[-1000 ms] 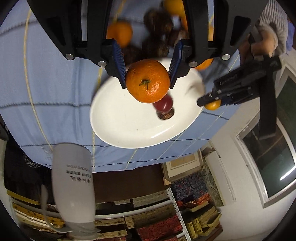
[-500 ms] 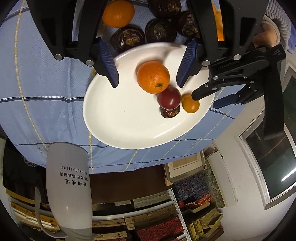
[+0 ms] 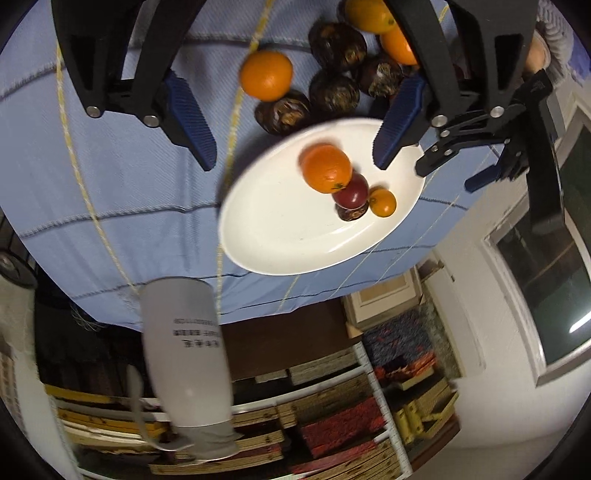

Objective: Organize fruits
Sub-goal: 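Release the kumquat and orange onto the white plate with both tools, then grasp a large orange with the right tool while the left tool grasps another orange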

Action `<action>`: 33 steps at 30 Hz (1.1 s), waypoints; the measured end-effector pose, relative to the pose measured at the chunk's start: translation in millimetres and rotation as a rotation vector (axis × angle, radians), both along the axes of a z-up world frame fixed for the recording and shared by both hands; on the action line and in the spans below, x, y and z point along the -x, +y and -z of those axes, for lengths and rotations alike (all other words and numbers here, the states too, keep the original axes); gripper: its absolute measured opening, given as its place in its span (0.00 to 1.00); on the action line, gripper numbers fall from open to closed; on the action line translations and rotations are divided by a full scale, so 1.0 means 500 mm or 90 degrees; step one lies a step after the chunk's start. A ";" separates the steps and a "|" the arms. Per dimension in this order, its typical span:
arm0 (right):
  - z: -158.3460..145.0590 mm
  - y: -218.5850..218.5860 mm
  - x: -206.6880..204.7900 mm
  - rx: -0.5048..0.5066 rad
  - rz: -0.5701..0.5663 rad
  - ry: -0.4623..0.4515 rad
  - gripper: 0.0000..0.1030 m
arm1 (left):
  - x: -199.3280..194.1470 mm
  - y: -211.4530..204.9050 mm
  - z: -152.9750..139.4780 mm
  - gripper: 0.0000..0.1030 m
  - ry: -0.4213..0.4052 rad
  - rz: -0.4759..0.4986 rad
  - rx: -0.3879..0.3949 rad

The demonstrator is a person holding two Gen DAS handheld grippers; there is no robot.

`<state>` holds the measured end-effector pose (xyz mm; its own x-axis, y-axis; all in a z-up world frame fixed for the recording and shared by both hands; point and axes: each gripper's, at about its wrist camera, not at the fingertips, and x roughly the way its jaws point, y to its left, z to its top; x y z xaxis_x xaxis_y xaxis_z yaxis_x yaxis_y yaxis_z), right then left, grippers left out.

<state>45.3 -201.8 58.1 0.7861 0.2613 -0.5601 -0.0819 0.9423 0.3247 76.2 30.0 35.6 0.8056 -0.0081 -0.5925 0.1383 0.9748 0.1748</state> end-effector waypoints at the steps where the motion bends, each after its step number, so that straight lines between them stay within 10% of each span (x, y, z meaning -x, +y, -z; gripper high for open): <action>1: 0.002 -0.010 0.008 -0.011 0.007 0.000 0.88 | 0.007 0.001 -0.002 0.94 -0.003 -0.004 0.000; 33: 0.075 0.014 0.068 0.018 -0.022 0.084 0.89 | 0.168 0.002 -0.008 0.95 0.006 0.032 0.017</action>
<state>11.4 -194.7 20.5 0.6962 0.2701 -0.6651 -0.0733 0.9484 0.3084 -7.6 31.0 39.5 0.7979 -0.0644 -0.5993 0.1888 0.9710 0.1470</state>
